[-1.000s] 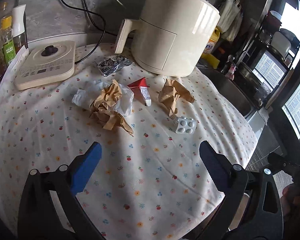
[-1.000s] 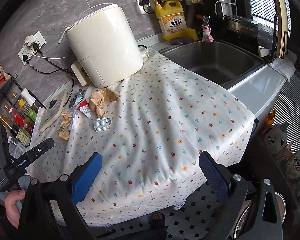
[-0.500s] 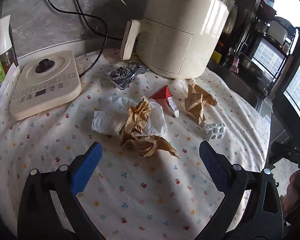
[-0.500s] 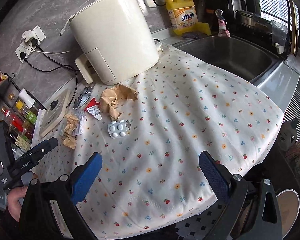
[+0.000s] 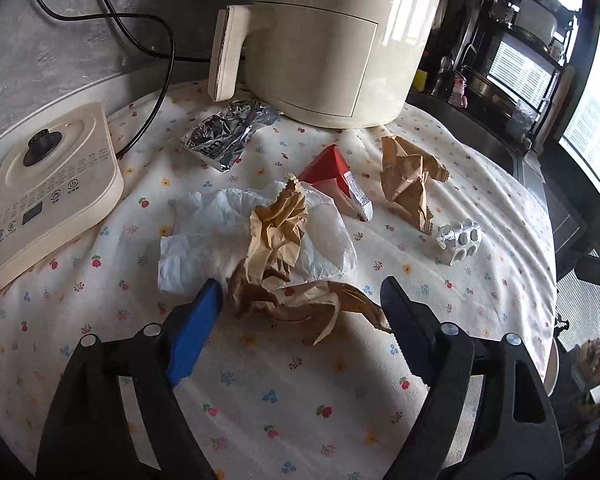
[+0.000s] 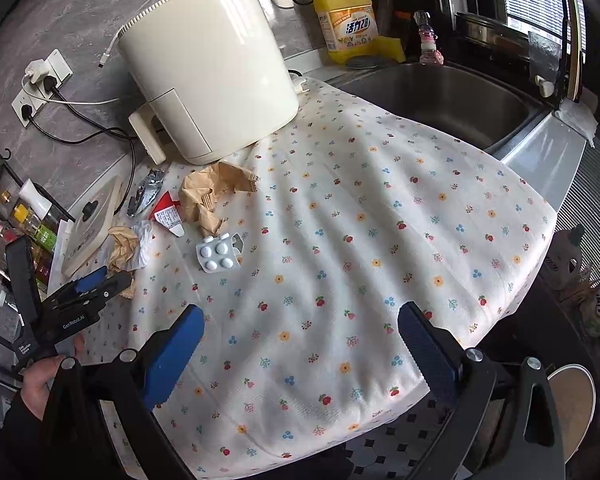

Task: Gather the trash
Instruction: 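Close the left tool on the crumpled brown paper, then lift the brown paper with the left tool while the right tool grasps the white blister pack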

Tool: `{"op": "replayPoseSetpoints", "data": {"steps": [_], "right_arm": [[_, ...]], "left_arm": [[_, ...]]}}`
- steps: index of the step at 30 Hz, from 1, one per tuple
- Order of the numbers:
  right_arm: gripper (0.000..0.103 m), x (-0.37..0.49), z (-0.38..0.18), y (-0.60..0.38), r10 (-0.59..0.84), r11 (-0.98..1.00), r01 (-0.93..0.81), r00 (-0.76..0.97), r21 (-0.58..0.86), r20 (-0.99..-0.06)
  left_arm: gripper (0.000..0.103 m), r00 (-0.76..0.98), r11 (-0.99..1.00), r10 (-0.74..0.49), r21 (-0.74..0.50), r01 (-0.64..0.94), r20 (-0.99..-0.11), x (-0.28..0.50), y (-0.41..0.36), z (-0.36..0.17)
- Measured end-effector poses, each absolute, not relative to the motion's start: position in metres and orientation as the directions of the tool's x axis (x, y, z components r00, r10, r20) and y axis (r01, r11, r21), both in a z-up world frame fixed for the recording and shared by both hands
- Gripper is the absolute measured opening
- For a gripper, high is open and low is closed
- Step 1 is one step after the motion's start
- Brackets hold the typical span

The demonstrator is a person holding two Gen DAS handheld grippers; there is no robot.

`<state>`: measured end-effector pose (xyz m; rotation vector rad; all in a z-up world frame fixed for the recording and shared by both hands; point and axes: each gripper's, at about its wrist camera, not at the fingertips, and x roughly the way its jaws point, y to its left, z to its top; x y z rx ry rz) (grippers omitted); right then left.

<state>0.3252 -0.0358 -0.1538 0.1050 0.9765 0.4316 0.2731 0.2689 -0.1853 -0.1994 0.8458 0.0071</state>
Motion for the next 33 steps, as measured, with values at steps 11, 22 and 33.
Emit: {"op": "replayPoseSetpoints", "data": {"steps": [11, 22, 33], "right_arm": [[0.095, 0.326, -0.151, -0.008, 0.437, 0.878, -0.402, 0.449, 0.261, -0.78], [0.088, 0.342, -0.158, 0.039, 0.474, 0.834, -0.487, 0.392, 0.259, -0.788], [0.076, 0.371, -0.183, 0.079, 0.43, 0.847, -0.483, 0.378, 0.222, -0.82]], "left_arm": [[0.027, 0.688, 0.962, -0.065, -0.23, -0.15, -0.723, 0.248, 0.271, -0.179], [0.024, 0.72, 0.909, 0.08, -0.247, -0.337, -0.69, 0.198, 0.289, -0.167], [0.02, 0.702, 0.864, 0.156, -0.249, -0.439, -0.695, 0.172, 0.305, -0.166]]}}
